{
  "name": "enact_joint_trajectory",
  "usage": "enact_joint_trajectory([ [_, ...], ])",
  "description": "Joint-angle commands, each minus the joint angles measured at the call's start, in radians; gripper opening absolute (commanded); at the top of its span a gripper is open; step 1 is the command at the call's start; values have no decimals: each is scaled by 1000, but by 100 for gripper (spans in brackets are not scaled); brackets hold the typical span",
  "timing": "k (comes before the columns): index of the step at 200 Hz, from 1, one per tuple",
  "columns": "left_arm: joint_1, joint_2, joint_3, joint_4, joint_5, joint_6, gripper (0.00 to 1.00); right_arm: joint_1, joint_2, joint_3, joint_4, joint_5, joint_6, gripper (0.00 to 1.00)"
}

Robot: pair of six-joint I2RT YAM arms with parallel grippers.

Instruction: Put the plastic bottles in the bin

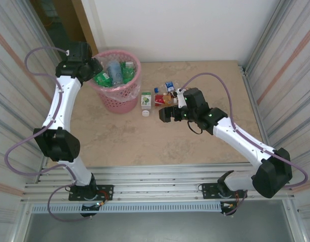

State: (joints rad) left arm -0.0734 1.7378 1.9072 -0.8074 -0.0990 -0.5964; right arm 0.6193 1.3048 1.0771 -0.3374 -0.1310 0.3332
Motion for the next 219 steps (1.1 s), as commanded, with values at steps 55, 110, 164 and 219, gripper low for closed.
enact_joint_trajectory([
  [55, 4, 32, 1, 18, 3, 53, 35, -38, 23, 52, -39, 31, 34, 100],
  [110, 4, 50, -52, 36, 12, 60, 30, -111, 65, 79, -101, 24, 71, 100],
  [164, 4, 32, -106, 52, 19, 63, 30, -159, 92, 86, -118, 3, 104, 100],
  [219, 4, -86, -145, 98, 74, 69, 42, -189, 125, 116, -172, 38, 105, 100],
])
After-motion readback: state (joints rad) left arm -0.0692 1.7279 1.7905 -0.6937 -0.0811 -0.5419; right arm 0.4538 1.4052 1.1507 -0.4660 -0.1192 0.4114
